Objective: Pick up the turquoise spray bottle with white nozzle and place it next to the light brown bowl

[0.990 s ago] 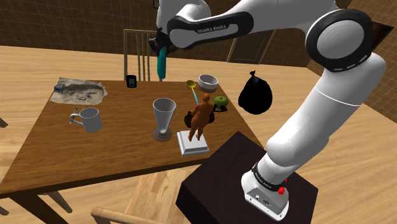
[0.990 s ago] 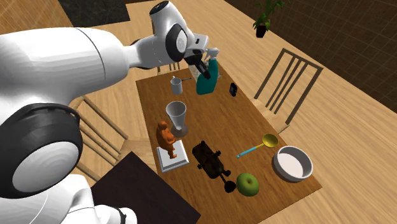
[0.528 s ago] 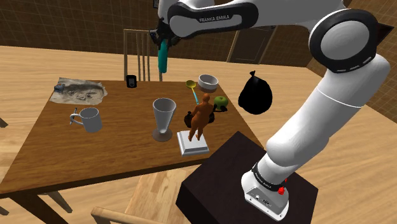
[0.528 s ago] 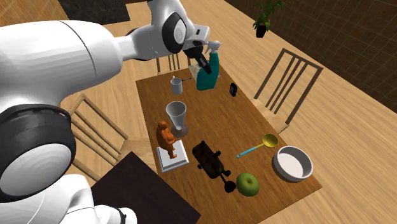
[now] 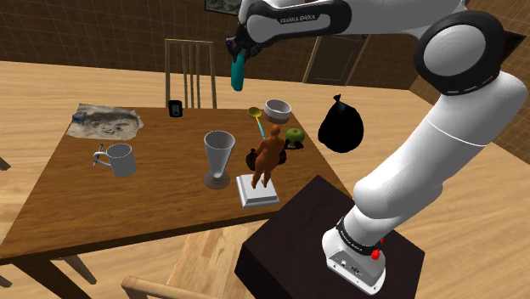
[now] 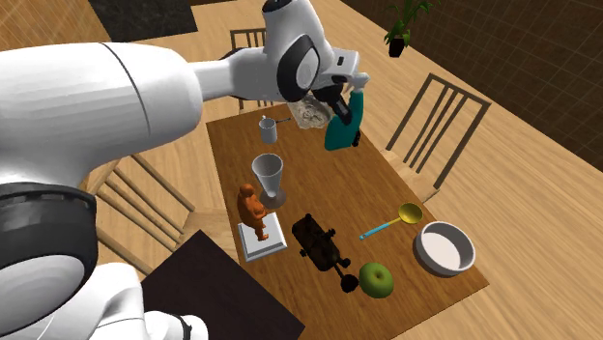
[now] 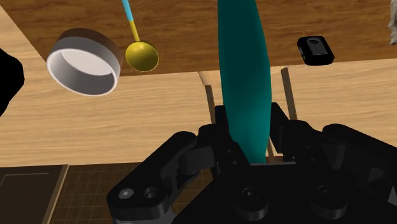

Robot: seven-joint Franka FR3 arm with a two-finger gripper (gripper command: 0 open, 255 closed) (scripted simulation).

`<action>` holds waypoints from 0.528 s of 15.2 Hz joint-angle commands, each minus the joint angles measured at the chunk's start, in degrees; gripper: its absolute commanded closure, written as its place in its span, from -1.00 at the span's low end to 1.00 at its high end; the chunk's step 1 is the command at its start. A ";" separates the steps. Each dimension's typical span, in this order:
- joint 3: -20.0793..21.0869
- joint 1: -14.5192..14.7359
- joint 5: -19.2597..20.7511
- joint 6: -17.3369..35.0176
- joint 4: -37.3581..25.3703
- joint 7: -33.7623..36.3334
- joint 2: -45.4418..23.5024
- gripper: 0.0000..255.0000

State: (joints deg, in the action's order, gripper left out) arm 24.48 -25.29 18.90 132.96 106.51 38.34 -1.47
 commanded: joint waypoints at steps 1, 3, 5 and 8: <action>-1.22 -1.38 -1.45 1.10 0.46 -3.25 0.16 1.00; -2.40 -2.75 -2.83 1.89 0.35 -6.43 -0.07 1.00; -3.56 -4.08 -4.16 2.52 -0.04 -9.60 -0.52 1.00; -5.17 -6.07 -6.10 3.20 -1.15 -14.29 -1.61 1.00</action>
State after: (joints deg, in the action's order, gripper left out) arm 19.79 -30.76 13.37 135.90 105.76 25.56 -2.66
